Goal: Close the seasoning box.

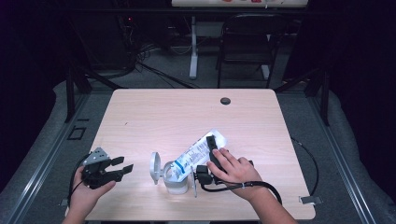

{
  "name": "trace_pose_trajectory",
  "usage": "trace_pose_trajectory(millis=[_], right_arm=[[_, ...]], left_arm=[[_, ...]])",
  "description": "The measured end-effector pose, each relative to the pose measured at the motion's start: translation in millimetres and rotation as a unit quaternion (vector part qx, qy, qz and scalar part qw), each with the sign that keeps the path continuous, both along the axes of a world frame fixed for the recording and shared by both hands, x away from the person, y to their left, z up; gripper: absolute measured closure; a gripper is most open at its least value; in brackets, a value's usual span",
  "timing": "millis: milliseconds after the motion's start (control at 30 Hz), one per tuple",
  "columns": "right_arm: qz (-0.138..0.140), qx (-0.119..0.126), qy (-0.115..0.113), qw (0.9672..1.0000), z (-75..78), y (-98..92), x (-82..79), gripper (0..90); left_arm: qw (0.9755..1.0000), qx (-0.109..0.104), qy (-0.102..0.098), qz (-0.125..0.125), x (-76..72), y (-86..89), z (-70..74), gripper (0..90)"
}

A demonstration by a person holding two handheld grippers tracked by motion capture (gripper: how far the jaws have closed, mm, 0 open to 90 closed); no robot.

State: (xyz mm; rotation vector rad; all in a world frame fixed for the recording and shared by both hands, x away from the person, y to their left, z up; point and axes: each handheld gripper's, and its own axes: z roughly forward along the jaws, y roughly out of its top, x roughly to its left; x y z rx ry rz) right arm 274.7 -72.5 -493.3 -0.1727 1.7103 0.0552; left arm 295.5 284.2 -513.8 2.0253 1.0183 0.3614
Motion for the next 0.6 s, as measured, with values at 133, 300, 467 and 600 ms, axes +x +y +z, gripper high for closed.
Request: trace_pose_trajectory(millis=[133, 300, 467, 600], right_arm=[[0.011, 0.011, 0.003, 0.9999, -1.7, 0.1, 0.5, 57.5], [0.008, 0.010, 0.002, 0.9999, -0.9, 0.4, -0.7, 58.6], [0.003, 0.003, 0.000, 1.0000, -0.1, 0.6, -1.6, 59.6], [0.002, 0.002, -0.003, 1.0000, 0.3, 1.1, -2.1, 61.4]], left_arm=[[1.0000, 0.001, 0.000, 0.000, 0.0, 0.2, 0.0, 46.5], [1.0000, 0.000, 0.000, 0.000, 0.1, 0.2, -0.1, 46.6], [1.0000, -0.001, 0.000, 0.001, -0.2, 0.0, 0.2, 46.6], [1.0000, 0.000, 0.000, 0.000, 0.0, 0.1, 0.0, 46.6]])
